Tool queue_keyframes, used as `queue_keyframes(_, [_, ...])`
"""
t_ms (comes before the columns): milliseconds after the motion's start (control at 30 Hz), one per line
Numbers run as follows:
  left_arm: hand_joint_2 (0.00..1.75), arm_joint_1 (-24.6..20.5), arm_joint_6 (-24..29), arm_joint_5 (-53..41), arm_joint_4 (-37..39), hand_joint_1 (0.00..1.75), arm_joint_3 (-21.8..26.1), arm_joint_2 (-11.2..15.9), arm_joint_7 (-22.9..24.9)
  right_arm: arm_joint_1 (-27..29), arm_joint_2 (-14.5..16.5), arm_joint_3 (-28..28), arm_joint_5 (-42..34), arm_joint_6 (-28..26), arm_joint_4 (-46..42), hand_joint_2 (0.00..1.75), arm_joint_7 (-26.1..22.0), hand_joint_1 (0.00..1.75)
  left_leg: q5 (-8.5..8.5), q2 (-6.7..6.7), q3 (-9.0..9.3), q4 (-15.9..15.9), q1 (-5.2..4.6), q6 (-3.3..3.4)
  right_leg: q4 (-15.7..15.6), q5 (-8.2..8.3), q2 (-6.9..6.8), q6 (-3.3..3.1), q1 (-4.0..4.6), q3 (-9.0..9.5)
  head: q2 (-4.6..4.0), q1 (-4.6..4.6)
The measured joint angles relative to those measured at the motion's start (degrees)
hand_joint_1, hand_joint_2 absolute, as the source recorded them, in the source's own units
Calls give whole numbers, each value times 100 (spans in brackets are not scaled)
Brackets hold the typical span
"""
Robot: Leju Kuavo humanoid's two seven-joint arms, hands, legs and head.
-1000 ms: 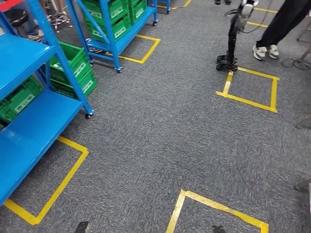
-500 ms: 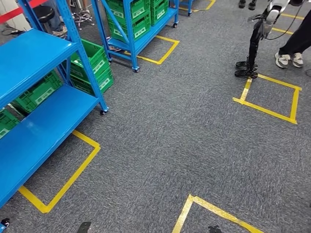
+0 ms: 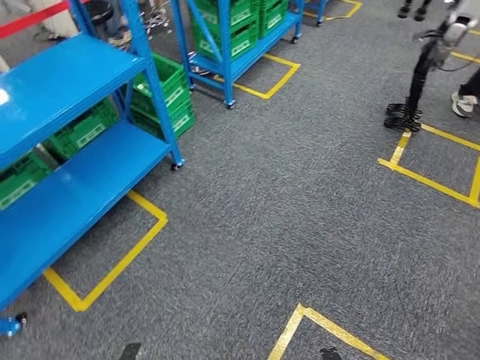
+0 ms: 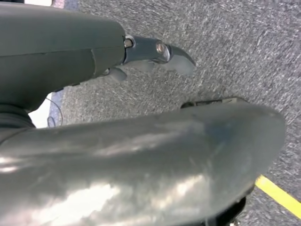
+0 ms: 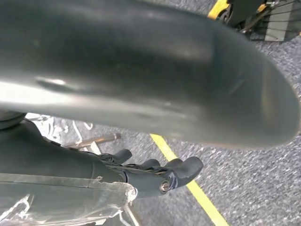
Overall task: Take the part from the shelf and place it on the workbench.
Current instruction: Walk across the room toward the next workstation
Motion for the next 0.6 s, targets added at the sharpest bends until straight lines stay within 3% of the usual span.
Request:
queue_keyframes(67, [0, 14, 1, -1, 0, 0, 0, -1, 0, -6, 0, 2, 0, -2, 0, 0, 0, 0, 21, -86, -9, -9, 21, 66, 11, -34, -16, 59, -8, 4, 0, 12])
queue_keyframes(167, [0, 18, 0, -2, 0, 0, 0, -9, -1, -8, 0, 4, 1, -2, 0, 0, 0, 0, 48, -192, -5, -27, 55, 147, 510, -355, 238, 142, -39, -210, 1, 53])
queue_keyframes(233, [0, 12, -1, -3, 0, 0, 0, -14, -2, -6, 0, 4, 1, -2, 0, 0, 0, 0, 50, -223, -8, -27, 57, 164, 776, -499, 299, 153, -46, -328, 0, 65])
queue_keyframes(300, [0, 11, -1, -3, 0, 0, -1, -15, -3, -5, 0, 4, 1, -2, 0, 0, 0, 0, 50, -228, -8, -27, 57, 165, 823, -520, 303, 154, -46, -348, 0, 64])
queue_keyframes(400, [0, 13, -1, -4, 0, 0, 0, -20, -5, 11, 1, 7, -1, -2, 0, 0, 3, 0, 51, -310, -9, -26, 57, 172, 1414, -725, 333, 168, -46, -639, 0, 69])
queue_keyframes(433, [0, 15, -4, -9, 0, 0, 0, -23, -6, 18, 2, 10, -2, -2, 0, 0, 5, 0, 49, -407, -3, -21, 62, 156, 1230, -570, 408, 174, -65, -566, 0, 72])
queue_keyframes(533, [0, 11, -12, -30, 0, 0, -1, -22, -7, 20, 8, 22, -3, -2, 1, 0, 9, 0, 56, -688, -29, 13, 59, 39, 71, 5, 720, 138, -132, -51, 0, 77])
queue_keyframes(600, [0, 20, -13, -34, 0, 0, -1, -20, -7, 21, 11, 30, -5, -3, 1, 0, 13, 0, 90, -771, -58, -6, 71, -31, 50, 1, 693, 58, -121, -40, 0, 75])
